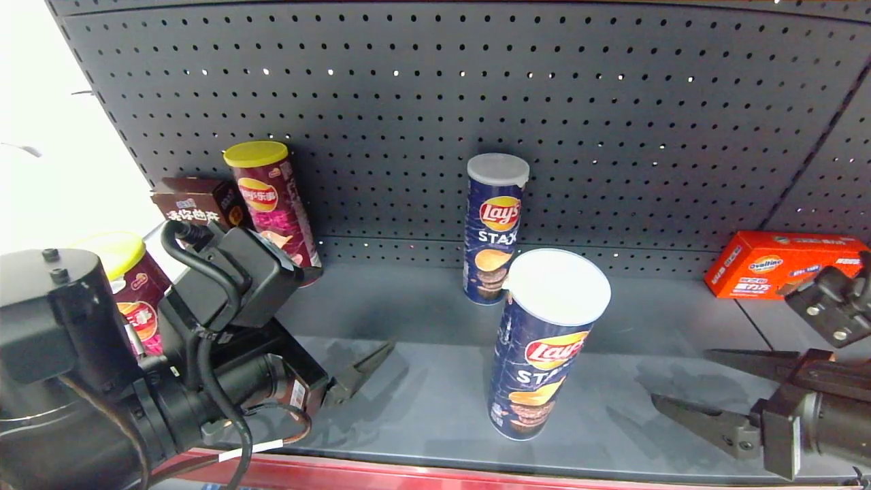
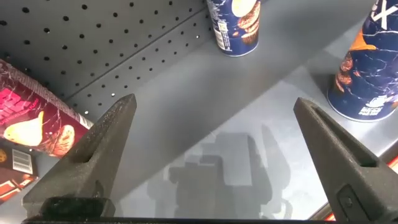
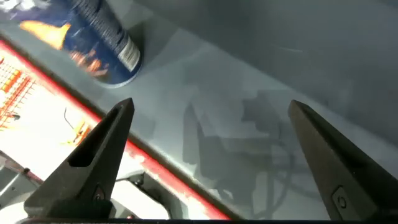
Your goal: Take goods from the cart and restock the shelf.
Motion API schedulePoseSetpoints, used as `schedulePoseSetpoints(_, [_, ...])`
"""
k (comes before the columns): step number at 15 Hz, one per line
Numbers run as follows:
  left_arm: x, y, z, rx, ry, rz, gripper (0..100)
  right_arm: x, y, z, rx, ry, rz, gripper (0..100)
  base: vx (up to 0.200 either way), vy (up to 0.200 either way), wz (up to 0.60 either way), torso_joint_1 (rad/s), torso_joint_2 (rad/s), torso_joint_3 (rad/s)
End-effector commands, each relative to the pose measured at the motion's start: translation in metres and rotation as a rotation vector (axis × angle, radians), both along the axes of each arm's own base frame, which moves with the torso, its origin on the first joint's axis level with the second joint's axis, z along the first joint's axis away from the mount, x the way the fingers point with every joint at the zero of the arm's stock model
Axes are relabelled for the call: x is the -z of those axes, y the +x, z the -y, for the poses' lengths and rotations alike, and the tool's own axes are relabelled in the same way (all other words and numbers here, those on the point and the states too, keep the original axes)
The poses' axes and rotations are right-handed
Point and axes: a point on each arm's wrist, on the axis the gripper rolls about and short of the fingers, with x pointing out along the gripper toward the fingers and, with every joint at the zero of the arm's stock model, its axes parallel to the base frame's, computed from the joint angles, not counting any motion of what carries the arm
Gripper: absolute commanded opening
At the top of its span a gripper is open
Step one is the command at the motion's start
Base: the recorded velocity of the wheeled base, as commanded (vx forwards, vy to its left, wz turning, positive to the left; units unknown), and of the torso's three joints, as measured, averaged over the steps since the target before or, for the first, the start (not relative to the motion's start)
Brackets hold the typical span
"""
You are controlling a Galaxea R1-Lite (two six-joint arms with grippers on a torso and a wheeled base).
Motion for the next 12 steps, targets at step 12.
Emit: schedulePoseSetpoints(12, [-0.001,0.0,0.003,0.013,0.002,0.002,100,-0.003,0.054,-0.049,0.023,-0.012,-0.053,100,0.0,0.0,0.0,0.0,0.0,0.0])
